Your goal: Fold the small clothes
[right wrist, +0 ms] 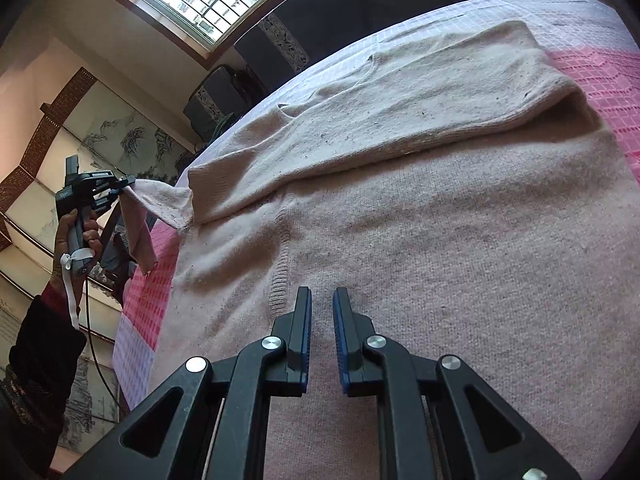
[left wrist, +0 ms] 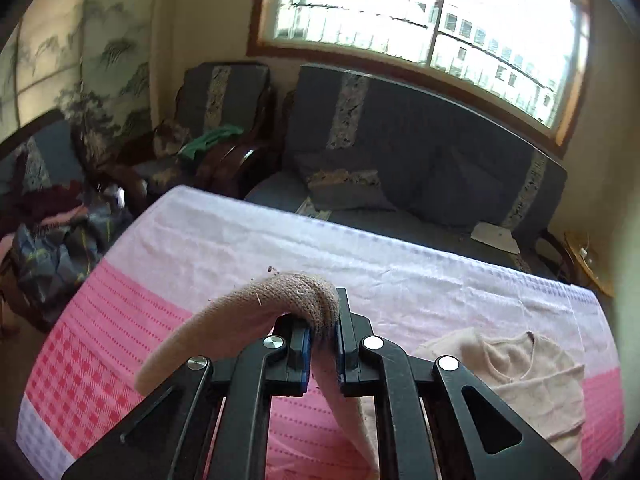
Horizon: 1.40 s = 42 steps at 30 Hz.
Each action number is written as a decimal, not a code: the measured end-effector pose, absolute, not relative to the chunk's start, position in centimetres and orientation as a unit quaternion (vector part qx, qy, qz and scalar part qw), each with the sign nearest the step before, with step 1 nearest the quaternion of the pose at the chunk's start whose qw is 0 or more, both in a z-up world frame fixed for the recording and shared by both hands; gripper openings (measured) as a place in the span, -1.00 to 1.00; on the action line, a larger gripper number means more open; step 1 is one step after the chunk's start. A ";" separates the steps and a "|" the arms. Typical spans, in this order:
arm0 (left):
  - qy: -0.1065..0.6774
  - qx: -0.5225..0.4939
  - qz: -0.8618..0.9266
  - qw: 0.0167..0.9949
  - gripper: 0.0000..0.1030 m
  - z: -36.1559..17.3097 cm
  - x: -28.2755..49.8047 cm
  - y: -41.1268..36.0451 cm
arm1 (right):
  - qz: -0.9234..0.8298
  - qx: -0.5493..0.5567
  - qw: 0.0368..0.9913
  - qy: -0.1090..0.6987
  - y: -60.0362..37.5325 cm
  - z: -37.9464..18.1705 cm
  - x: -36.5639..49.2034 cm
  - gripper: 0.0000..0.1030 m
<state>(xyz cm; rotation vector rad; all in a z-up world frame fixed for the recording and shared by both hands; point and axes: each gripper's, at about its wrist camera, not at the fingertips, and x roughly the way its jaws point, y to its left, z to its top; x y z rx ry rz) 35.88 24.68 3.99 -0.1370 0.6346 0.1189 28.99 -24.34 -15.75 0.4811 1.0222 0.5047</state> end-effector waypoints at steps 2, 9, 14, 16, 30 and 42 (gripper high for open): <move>0.255 0.037 -0.007 0.966 -0.81 5.0 33.3 16.7 | 0.233 0.236 0.816 0.474 -24.8 -15.7 28.9 -0.74; 0.334 0.196 -0.175 0.905 -0.70 -8.0 29.8 -0.4 | 0.227 0.277 0.808 0.468 -26.6 -15.5 29.3 -0.74; 0.361 0.101 -0.214 0.902 -0.50 -10.3 27.0 0.9 | 0.232 0.257 0.820 0.455 -27.4 -13.8 29.6 -0.74; 0.368 0.057 -0.209 0.904 -0.22 -10.0 26.4 3.0 | 0.228 0.252 0.825 0.451 -27.7 -13.1 30.6 -0.74; 0.395 -0.116 -0.129 0.902 0.05 -12.2 27.4 12.9 | 0.274 0.295 0.734 0.547 -20.7 -15.8 44.6 -0.68; 0.396 -0.150 -0.110 0.899 0.06 -12.7 27.3 14.1 | 0.205 0.304 0.774 0.516 -20.6 -14.9 45.6 -0.11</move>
